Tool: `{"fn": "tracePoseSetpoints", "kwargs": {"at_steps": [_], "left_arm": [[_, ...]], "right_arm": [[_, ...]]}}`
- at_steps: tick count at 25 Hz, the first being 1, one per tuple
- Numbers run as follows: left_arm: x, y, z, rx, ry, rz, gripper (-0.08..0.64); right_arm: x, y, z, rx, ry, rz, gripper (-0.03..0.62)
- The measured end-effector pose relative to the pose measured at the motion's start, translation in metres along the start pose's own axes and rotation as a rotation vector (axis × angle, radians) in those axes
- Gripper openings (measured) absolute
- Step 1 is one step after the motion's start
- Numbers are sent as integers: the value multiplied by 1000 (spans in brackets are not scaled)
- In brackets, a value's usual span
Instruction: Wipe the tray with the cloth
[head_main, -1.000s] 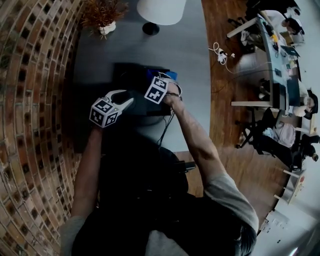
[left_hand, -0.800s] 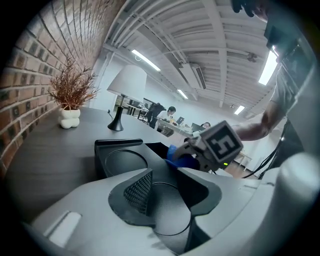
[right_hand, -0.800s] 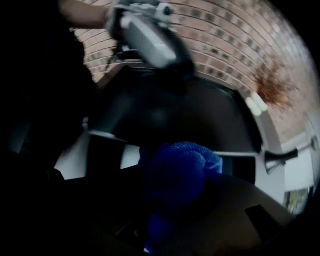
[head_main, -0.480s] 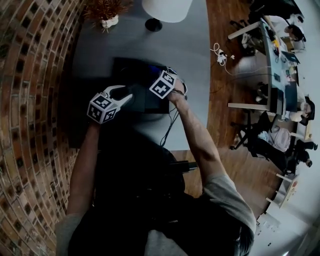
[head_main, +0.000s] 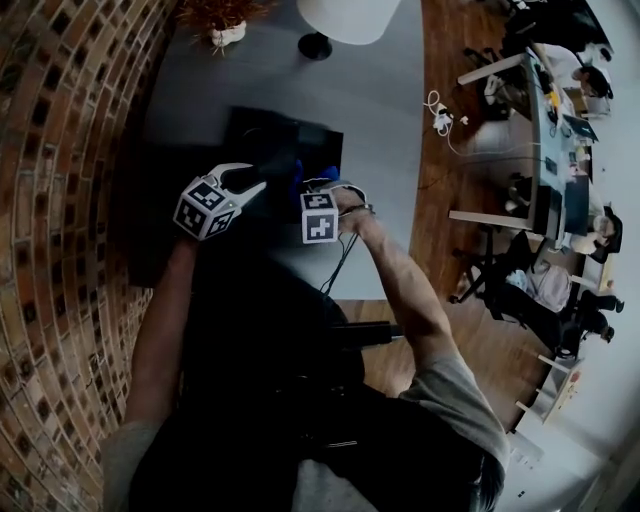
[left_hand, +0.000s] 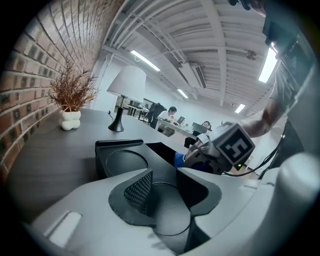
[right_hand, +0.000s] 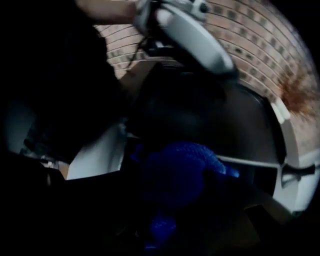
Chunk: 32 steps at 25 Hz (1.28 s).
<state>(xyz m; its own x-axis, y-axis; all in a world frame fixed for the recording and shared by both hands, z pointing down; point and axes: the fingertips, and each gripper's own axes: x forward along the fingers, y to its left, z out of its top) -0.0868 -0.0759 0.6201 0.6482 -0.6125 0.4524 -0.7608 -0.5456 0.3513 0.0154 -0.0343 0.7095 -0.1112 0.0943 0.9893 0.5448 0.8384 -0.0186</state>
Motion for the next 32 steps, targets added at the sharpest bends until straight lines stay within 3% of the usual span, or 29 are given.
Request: {"fn": "tracePoseSetpoints", "kwargs": {"at_steps": [2, 3, 4, 7, 8, 10, 14, 17, 21, 24, 25, 26, 28, 30, 32], "left_arm": [[1, -1, 0, 3, 0, 2, 144], [1, -1, 0, 6, 1, 2, 143], [2, -1, 0, 10, 2, 1, 143], [3, -2, -1, 21, 7, 0, 143], [3, -2, -1, 20, 8, 1, 143], [4, -1, -2, 15, 6, 3, 143], [3, 0, 0, 0, -8, 2, 135], [2, 0, 2, -8, -22, 0, 134], [2, 2, 0, -8, -19, 2, 133], [2, 0, 1, 0, -17, 5, 133], [1, 0, 1, 1, -17, 5, 135], [1, -1, 1, 1, -18, 5, 132], [2, -1, 2, 5, -17, 5, 132], [2, -1, 2, 9, -17, 9, 132], [1, 0, 3, 8, -22, 16, 132]], "right_arm": [[-1, 11, -11, -90, 34, 42, 135], [-4, 1, -21, -74, 62, 20, 137], [-10, -20, -31, -17, 88, -47, 138], [-41, -114, -68, 218, 196, -415, 143], [-48, -137, -78, 265, 240, -499, 143], [-40, -154, -85, 269, 314, -529, 146], [-16, -147, -84, 98, 454, -528, 138], [-14, -125, -75, -10, 447, -450, 133], [-5, -46, -48, -157, 350, -188, 133], [-1, 11, -28, -158, 205, 37, 140], [-2, 14, -26, -124, 172, 65, 143], [-5, 6, -30, -84, 163, 47, 145], [-18, -40, -48, -9, 235, -112, 149], [-37, -97, -71, 4, 395, -339, 149], [-45, -134, -87, -25, 546, -478, 150]]}}
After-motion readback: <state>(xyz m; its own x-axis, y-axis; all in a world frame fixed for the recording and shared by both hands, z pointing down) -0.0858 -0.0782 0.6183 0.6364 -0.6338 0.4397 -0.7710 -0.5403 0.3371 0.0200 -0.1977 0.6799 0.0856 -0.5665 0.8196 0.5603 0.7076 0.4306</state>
